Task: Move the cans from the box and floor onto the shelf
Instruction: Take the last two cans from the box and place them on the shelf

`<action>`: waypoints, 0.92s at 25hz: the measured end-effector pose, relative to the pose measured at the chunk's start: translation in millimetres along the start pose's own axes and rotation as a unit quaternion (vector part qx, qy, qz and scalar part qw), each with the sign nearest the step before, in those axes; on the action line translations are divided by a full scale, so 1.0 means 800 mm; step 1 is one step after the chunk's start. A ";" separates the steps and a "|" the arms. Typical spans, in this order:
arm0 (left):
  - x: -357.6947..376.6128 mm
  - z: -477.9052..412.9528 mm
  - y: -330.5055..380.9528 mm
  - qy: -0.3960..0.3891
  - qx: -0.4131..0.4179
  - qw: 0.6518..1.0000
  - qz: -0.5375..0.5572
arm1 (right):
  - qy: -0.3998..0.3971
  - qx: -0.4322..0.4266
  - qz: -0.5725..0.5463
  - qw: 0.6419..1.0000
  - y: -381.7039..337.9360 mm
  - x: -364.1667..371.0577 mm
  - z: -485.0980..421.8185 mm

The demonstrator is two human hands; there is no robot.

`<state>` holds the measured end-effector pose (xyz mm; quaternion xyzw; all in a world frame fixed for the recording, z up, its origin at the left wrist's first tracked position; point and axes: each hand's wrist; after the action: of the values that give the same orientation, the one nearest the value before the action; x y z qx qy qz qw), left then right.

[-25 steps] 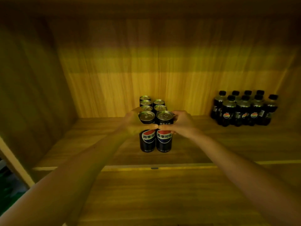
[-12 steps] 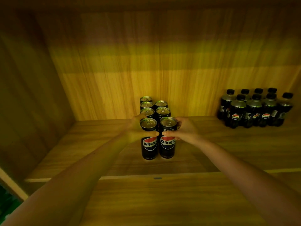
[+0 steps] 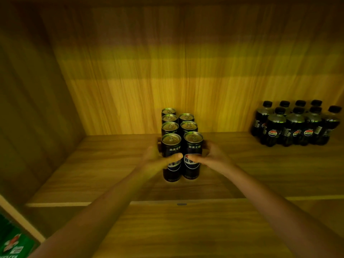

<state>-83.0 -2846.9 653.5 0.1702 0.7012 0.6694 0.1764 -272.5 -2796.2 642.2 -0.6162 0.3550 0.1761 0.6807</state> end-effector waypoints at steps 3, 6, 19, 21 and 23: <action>-0.003 0.019 -0.041 0.067 -0.012 0.998 -0.015 | -0.019 0.054 0.094 0.994 0.038 0.031 0.009; 0.003 0.027 -0.085 0.108 -0.036 0.987 -0.115 | -0.004 0.067 0.183 0.981 0.056 0.057 0.015; -0.003 -0.007 -0.105 0.071 0.034 0.943 -0.323 | 0.090 0.015 0.286 0.954 0.048 0.083 0.010; -0.004 -0.010 -0.106 0.064 0.040 0.939 -0.336 | 0.094 0.016 0.278 0.956 0.047 0.085 0.006; -0.005 -0.011 -0.109 0.057 0.044 0.936 -0.344 | 0.098 0.016 0.274 0.957 0.050 0.086 0.003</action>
<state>-84.0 -2860.7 567.1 -0.1119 0.7543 0.5453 0.3480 -251.6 -2800.7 565.7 -0.4984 0.5778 0.2888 0.5782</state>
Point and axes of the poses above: each hand's wrist, its own z-axis away from the middle knuckle, its own x-axis out of the palm, y = z × x, and after that the axes turned 14 degrees about z, right-handed
